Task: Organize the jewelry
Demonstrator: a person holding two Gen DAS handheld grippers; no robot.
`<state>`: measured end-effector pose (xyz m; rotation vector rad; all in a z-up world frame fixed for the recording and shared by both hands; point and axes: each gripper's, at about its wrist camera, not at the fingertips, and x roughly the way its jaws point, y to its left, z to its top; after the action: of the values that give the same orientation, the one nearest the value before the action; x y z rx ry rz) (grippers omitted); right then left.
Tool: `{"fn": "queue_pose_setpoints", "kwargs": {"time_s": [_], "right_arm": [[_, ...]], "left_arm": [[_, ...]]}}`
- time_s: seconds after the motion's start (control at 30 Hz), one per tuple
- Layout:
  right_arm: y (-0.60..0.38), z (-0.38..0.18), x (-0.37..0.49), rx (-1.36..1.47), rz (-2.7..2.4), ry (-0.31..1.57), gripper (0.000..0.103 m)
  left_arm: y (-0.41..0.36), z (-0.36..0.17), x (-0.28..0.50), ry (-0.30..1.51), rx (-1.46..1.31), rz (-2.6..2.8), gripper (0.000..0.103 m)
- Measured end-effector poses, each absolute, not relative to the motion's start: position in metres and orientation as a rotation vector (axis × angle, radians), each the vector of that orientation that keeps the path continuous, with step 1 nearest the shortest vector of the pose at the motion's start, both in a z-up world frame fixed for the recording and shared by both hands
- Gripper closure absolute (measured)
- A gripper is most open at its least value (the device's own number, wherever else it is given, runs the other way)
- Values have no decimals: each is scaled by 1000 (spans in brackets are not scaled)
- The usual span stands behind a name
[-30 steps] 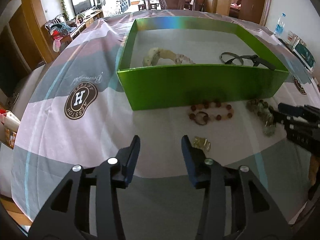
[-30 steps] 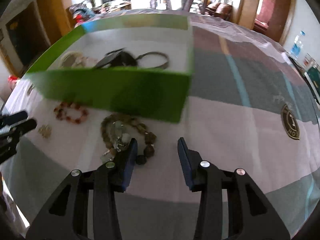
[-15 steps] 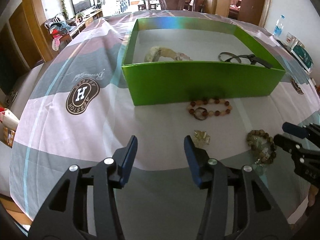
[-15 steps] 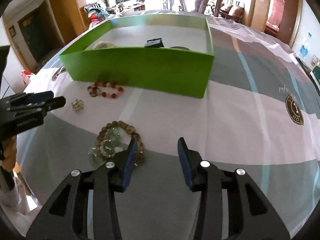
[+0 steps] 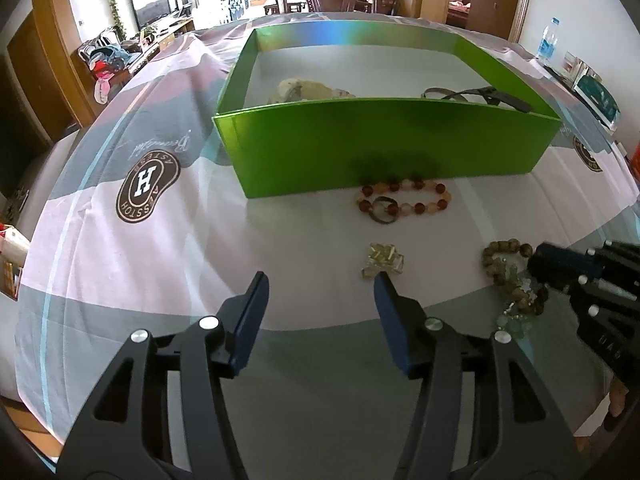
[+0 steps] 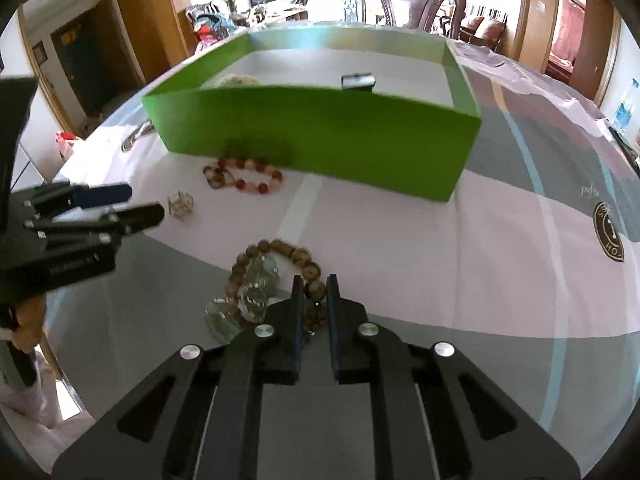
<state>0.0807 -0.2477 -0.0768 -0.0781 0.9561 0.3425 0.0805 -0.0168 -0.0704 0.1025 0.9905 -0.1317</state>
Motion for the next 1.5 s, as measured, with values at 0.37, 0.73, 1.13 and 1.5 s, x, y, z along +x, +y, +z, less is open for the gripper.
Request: {"fn": "queue_pose_setpoints", "kwargs": {"time_s": [0.37, 0.73, 1.13, 1.5], "right_arm": [[-258, -11, 73, 13, 365, 770, 92], [-284, -50, 91, 16, 229, 893, 89], [-295, -77, 97, 42, 125, 938, 63], [-297, -85, 99, 51, 137, 956, 57]], "left_arm": [[-27, -68, 74, 986, 113, -164, 45], [-34, -73, 77, 1001, 114, -187, 44], [-31, -75, 88, 1012, 86, -158, 45], [-3, -79, 95, 1015, 46, -28, 44]]}}
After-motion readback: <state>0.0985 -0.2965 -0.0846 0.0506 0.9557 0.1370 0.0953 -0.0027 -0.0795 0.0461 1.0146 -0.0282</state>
